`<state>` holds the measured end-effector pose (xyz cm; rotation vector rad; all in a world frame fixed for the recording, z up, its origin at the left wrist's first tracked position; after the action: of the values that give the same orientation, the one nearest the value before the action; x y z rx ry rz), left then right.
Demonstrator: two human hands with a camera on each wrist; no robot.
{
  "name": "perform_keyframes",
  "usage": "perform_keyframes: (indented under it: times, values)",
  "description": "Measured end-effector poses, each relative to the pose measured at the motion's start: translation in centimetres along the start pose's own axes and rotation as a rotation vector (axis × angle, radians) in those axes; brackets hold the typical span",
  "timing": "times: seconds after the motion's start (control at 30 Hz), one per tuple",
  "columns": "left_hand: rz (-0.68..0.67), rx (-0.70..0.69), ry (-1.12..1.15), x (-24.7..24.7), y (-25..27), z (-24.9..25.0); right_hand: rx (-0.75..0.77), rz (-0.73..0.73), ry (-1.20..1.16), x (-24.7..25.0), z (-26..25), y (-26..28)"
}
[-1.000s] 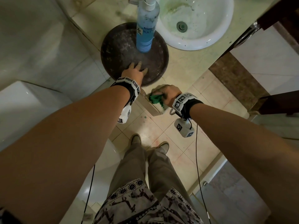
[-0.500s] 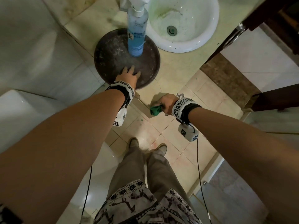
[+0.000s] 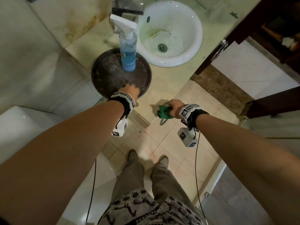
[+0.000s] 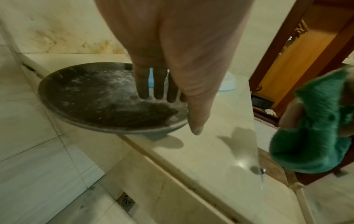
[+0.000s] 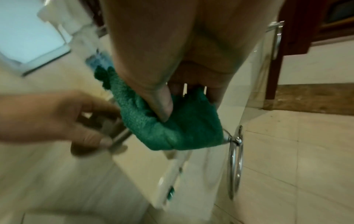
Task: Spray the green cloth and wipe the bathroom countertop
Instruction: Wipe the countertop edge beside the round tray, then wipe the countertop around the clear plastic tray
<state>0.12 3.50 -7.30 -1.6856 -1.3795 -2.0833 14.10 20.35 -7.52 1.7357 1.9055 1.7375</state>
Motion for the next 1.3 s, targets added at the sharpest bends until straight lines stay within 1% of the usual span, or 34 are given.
perform_keyframes:
  times: [0.07,0.13,0.2,0.3,0.37,0.47,0.53,0.6,0.7,0.77,0.87,0.97,1.07,1.17,1.3]
  values:
    - [-0.018,-0.031,0.037,1.1,0.0,0.6,-0.02,0.061,-0.188,1.8,0.1,0.1]
    - [-0.01,-0.071,0.115,2.7,0.3,1.8,-0.026,0.115,-0.287,3.7,0.3,0.4]
    - [0.001,-0.1,0.243,4.3,0.3,3.0,-0.022,0.15,-0.377,5.6,0.5,0.9]
    - [-0.016,-0.103,0.446,7.5,-0.1,5.8,0.002,0.171,-0.511,9.3,1.9,1.8]
    - [-0.041,-0.096,0.609,9.3,-0.6,7.5,0.016,0.176,-0.567,11.6,2.7,2.3]
    - [-0.074,-0.108,0.893,12.5,-1.4,11.5,0.033,0.202,-0.642,15.8,5.4,2.2]
    - [-0.064,-0.089,1.008,14.4,-2.0,13.7,0.047,0.199,-0.667,18.4,6.4,3.1]
    - [-0.039,-0.081,1.066,16.8,-2.8,16.3,0.08,0.179,-0.656,21.4,7.9,4.0]
    - [-0.006,-0.09,1.017,20.1,-4.0,19.9,0.082,0.136,-0.633,25.0,10.1,4.7]
    - [0.048,-0.09,0.989,22.0,-4.9,22.2,0.084,0.115,-0.663,27.1,11.5,4.8]
    - [0.123,-0.073,0.957,24.1,-6.8,25.0,0.092,0.137,-0.663,30.1,13.4,4.6]
    - [0.145,-0.057,0.913,26.2,-9.0,27.2,0.085,0.125,-0.705,32.9,15.2,3.9]
    - [0.168,-0.07,0.848,28.1,-11.3,28.5,0.072,0.091,-0.724,35.3,16.8,2.2]
    - [0.193,-0.088,0.849,29.9,-14.2,29.4,0.097,0.078,-0.682,37.9,17.9,0.3]
    - [0.138,-0.138,0.874,32.2,-19.5,30.1,0.122,0.088,-0.601,42.0,19.1,-3.2]
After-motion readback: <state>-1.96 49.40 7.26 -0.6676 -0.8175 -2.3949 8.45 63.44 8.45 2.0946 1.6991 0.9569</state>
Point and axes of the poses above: each hand's wrist, its own y-axis away from the middle knuckle, its own x-axis out of the back of the hand, z = x × y, the point moved 1 cm from there along -y, towards the middle knuckle, and after that the axes turned 8 degrees about -y, right-handed, at the moved point
